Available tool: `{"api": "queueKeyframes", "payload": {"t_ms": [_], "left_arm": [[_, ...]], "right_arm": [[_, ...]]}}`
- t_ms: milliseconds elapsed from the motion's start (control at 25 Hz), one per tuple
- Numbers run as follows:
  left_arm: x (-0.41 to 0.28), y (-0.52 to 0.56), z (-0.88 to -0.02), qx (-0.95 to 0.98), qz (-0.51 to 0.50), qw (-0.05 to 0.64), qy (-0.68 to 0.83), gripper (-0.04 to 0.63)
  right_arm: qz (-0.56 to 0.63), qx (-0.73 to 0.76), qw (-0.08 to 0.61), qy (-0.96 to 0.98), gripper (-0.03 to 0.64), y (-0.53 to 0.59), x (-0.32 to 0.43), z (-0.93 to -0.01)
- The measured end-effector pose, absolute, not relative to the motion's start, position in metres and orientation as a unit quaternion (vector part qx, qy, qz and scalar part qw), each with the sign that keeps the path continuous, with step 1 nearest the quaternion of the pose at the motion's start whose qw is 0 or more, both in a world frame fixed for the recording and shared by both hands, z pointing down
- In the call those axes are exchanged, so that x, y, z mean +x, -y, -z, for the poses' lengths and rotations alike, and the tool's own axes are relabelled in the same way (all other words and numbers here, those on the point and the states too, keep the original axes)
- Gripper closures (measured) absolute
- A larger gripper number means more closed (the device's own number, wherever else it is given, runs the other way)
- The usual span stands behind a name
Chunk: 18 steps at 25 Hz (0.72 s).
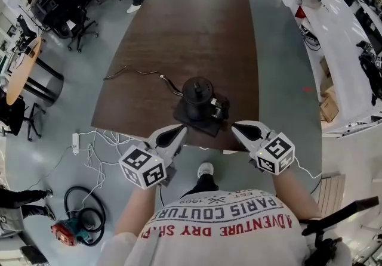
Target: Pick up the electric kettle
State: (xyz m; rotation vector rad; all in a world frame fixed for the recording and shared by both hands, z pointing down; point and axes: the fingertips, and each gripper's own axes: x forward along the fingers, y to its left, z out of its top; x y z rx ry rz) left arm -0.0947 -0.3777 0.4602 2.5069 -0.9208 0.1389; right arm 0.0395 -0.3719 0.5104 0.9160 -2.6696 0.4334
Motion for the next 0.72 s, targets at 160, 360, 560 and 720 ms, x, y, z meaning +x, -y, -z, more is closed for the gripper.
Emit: {"api": "queueKeyframes", "payload": {"t_ms": [160,360,560,720], "left_arm": [[-0.114,0.399,-0.465,0.908,-0.052,0.235,0.342,0.594],[-0.117,0.416,-0.472,0.907,-0.055,0.234,0.347,0.594],[-0.130,0.434,-0.475,0.900,-0.050,0.233,0.364,0.592],[-0.142,0.450,-0.485,0.893,-0.055,0.241,0.376,0.536]], "right_arm": [[-0.118,0.340,0.167,0.918,0.545,0.394,0.031,-0.524],[-0.121,0.344,0.176,0.914,0.487,0.415,0.028,-0.543],[-0.131,0.347,0.184,0.910,0.474,0.429,0.022,-0.559],[-0.133,0.347,0.190,0.909,0.475,0.436,0.019,-0.566]]}}
